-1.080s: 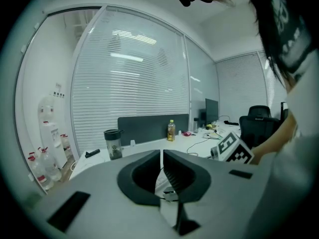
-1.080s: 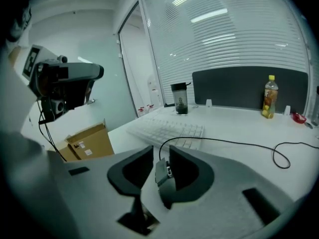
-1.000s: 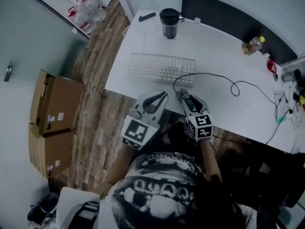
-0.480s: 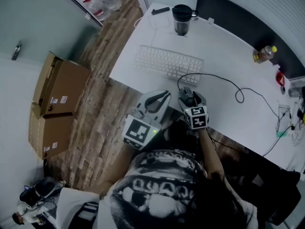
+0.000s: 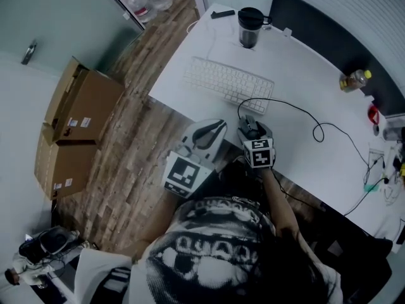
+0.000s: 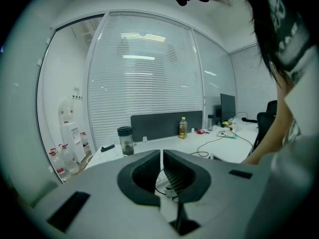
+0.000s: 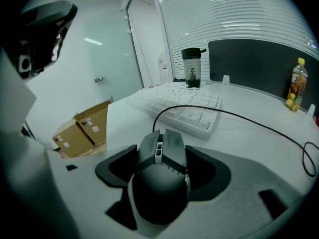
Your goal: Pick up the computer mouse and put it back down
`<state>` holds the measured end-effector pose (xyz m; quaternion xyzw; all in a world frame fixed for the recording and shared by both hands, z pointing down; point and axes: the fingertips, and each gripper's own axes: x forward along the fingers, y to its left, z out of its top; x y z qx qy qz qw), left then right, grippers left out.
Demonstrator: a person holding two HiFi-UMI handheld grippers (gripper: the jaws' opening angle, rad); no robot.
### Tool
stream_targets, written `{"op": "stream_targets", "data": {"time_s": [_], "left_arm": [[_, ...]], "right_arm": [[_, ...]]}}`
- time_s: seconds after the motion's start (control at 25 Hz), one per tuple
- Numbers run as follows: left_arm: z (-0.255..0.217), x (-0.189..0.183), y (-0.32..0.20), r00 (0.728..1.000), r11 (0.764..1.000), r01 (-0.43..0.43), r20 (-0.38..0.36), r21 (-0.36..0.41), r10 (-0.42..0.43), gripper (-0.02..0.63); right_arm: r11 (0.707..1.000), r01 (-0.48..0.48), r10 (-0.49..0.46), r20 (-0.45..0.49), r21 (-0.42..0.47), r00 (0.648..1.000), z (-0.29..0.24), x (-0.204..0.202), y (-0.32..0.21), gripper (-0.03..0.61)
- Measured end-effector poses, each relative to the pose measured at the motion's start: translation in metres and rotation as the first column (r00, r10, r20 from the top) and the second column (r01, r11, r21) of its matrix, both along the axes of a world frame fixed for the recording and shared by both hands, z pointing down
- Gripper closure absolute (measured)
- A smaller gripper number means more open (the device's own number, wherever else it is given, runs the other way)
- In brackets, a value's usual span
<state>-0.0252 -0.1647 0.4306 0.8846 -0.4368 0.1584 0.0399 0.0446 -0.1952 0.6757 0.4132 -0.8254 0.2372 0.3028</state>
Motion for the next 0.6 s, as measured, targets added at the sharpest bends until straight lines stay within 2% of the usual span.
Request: {"op": "stream_targets", "data": {"time_s": [0.12, 0.32, 0.6], "left_arm": [[-0.001, 0.004, 0.002, 1.0, 1.0, -0.003, 0.0, 0.007, 0.003, 0.598], [0.0, 0.016, 0.007, 1.0, 1.0, -0.022, 0.001, 0.006, 0.022, 0.598], [0.003, 0.043, 0.007, 0.995, 0.995, -0.096, 0.005, -0.006, 0.096, 0.598]], "right_arm": [[1.0, 0.005, -0.005, 0.054, -0.015, 0.999, -0.004, 0.002, 0.001, 0.278], [1.0, 0.016, -0.016, 0.063, 0.004, 0.998, -0.015, 0.02, 0.006, 0.278], [0.997, -0.056, 0.05, 0.121, 0.049, 0.991, -0.054, 0.056, 0.004, 0.278]]}}
